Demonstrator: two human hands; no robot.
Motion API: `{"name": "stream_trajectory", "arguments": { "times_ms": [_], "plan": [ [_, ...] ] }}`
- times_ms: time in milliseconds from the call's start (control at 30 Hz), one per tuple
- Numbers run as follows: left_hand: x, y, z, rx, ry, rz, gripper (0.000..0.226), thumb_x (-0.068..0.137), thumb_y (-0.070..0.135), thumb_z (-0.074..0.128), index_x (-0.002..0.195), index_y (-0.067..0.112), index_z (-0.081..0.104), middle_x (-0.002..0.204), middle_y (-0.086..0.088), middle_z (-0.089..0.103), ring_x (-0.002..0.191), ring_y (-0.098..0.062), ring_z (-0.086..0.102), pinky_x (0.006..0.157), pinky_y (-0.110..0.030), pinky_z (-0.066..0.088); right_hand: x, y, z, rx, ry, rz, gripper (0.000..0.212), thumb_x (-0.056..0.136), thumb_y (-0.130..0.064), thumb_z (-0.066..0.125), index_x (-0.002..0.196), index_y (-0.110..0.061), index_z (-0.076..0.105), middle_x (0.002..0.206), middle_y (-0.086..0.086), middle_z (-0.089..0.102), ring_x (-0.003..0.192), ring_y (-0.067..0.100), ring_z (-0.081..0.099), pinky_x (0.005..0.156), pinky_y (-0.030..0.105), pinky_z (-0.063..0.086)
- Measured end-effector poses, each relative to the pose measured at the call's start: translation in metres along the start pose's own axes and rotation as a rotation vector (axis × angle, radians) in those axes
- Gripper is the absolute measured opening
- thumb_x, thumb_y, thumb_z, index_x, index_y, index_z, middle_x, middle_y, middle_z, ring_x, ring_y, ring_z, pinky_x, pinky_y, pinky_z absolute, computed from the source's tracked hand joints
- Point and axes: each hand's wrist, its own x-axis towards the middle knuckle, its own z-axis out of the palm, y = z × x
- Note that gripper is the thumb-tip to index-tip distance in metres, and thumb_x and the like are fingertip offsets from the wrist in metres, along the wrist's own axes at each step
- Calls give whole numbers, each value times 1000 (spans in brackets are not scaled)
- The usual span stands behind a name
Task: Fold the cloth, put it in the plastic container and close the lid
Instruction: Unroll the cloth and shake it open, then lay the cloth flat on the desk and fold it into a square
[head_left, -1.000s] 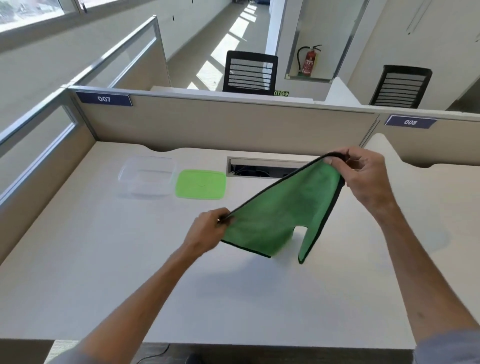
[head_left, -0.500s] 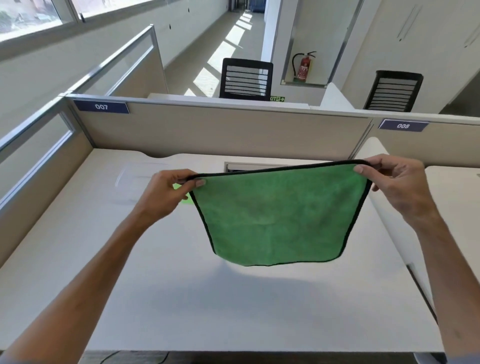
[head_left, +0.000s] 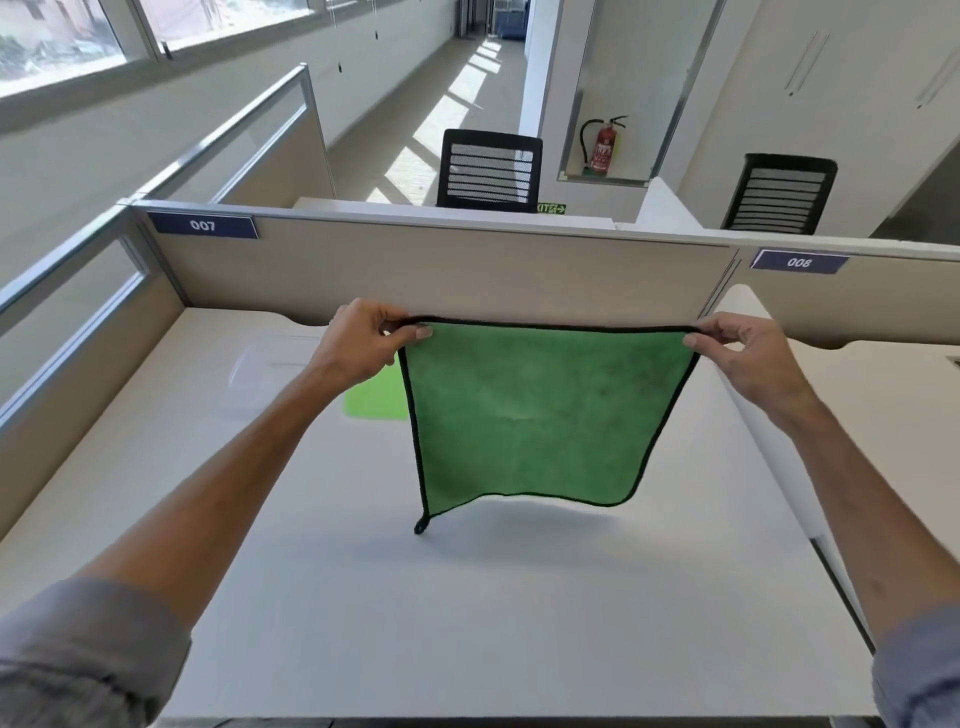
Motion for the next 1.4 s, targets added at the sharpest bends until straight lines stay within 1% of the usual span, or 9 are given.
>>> {"name": "stream_trajectory", "arguments": {
  "times_ms": [67,233,433,533,633,800,967,1100,1400],
  "plan": [
    [10,9,-3,-10,0,18,18,96,40,86,107,26,90,59,22,72,43,-1,58,45,-9,43,6,-5,-3,-6,27,-3,6,98,-17,82,104,-17,81,99,9,78,88,13,66,91,26,52],
    [14,29,-20,-53,40,101,15,96,44,85,104,32,88,60,22,73,44,1,60,44,-7,42,5,-21,-20,2,144,-61,10,100,-18,80,110,-20,80,102,5,74,75,-16,63,69,0,43],
    [-44,27,-18,-116,2,110,12,91,51,82,99,43,86,76,11,80,55,-9,65,48,-19,52,-58,-15,-27,56,98,-27,14,99,-14,80,102,-28,81,98,-11,81,88,-2,68,75,13,48],
    [-101,-9,15,-67,-82,27,28,96,28,85,96,56,83,68,11,78,54,-11,68,49,-20,53,-116,22,-5,29,-24,48,29,95,-7,83,96,-36,81,97,-26,81,93,-3,72,78,21,52],
    [-170,-57,63,14,-244,-109,39,97,19,87,91,57,84,63,14,77,54,-1,69,55,-17,53,-181,82,33,-29,-130,193,34,90,-2,87,93,-35,81,94,-10,83,98,12,71,85,44,54],
    [-259,-115,137,235,-457,-283,22,101,43,79,90,61,74,102,27,84,91,3,75,89,-26,60,-276,160,92,-178,-331,298,38,93,-11,87,90,-48,76,94,-22,79,102,5,68,88,31,52],
    [-300,-152,161,386,-477,-273,11,105,49,71,104,55,80,110,34,78,102,4,69,90,-22,56,-319,192,111,-385,-393,228,32,97,-15,82,98,-46,73,104,-26,73,102,3,66,96,37,55],
    [-311,-159,163,414,-465,-236,18,106,47,71,119,51,81,117,41,74,111,9,66,92,-16,55,-329,196,105,-549,-448,70,38,94,-8,80,101,-44,69,109,-30,67,102,-1,61,90,28,50],
    [-313,-146,167,302,-365,-397,16,106,38,74,106,52,81,111,36,75,108,6,68,92,-23,60,-313,196,100,-593,-445,-30,40,88,-5,87,115,-34,82,143,-14,69,125,14,68,101,35,52]
  ]
}}
